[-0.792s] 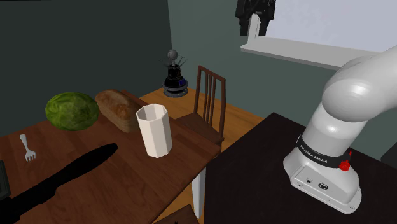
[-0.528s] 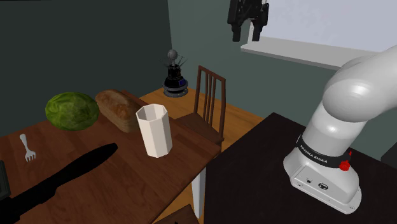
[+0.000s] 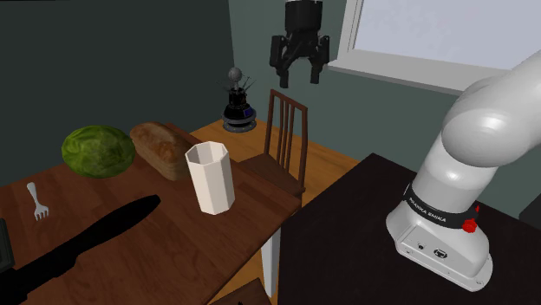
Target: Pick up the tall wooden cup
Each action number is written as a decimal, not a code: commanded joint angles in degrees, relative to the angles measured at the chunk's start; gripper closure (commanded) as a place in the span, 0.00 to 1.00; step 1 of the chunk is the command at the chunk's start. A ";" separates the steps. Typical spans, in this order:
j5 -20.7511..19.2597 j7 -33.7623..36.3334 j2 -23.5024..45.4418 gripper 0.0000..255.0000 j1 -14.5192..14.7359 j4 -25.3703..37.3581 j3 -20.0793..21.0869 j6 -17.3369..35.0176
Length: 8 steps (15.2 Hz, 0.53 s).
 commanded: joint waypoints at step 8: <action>0.33 12.29 16.66 0.00 1.23 3.43 9.81 14.81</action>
